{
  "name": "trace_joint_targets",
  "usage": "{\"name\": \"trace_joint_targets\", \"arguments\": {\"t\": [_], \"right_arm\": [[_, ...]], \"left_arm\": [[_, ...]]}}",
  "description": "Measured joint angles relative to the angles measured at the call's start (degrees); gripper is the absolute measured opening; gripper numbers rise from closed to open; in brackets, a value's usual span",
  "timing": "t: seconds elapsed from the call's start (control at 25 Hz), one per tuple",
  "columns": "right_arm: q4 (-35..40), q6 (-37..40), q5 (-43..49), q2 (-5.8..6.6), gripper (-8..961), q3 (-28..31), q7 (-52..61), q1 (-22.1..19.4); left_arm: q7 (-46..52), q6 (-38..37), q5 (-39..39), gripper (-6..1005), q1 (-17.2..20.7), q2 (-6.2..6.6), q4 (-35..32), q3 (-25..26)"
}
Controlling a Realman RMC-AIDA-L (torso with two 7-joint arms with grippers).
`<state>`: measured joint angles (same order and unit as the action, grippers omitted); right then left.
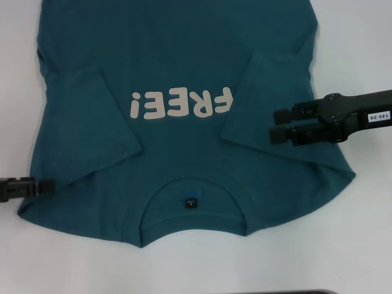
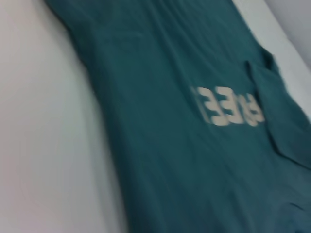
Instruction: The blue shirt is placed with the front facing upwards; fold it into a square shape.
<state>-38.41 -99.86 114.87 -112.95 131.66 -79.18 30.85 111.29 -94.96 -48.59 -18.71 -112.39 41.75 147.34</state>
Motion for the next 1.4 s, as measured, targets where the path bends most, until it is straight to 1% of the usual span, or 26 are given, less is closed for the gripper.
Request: {"name": "trace_joint_targets", "arguments": {"t": [0.28, 0.48, 0.76, 1.08, 1.4], "right_arm": [[-0.25, -0.06, 0.00, 0.02, 699, 0.00, 0.01, 0.09], [-0.18, -0.07, 0.00, 0.02, 699, 0.00, 0.10, 0.09], [0.07, 0.03, 0.00, 0.02, 701, 0.00, 0.10, -0.08], [-0.01, 0.02, 0.00, 0.02, 700, 0.09, 0.09, 0.03], [-0.24, 0.03, 0.00, 0.02, 699, 0.09, 0.35, 0.09]], "left_arm": [[-0.43, -3.99, -0.18, 873, -1.03, -0.44, 0.81, 0.18], [-0.01, -3.02, 0.00, 873, -0.64, -1.07, 3.46, 0.53], [1.33, 0.66, 1.35, 873, 0.00, -0.92, 3.78, 0.65], [3.36, 1.55, 2.62, 874, -0.31, -0.57, 4.19, 0.61], [4.35, 1.12, 4.67, 874, -0.73, -0.54, 4.51, 0.17]]}}
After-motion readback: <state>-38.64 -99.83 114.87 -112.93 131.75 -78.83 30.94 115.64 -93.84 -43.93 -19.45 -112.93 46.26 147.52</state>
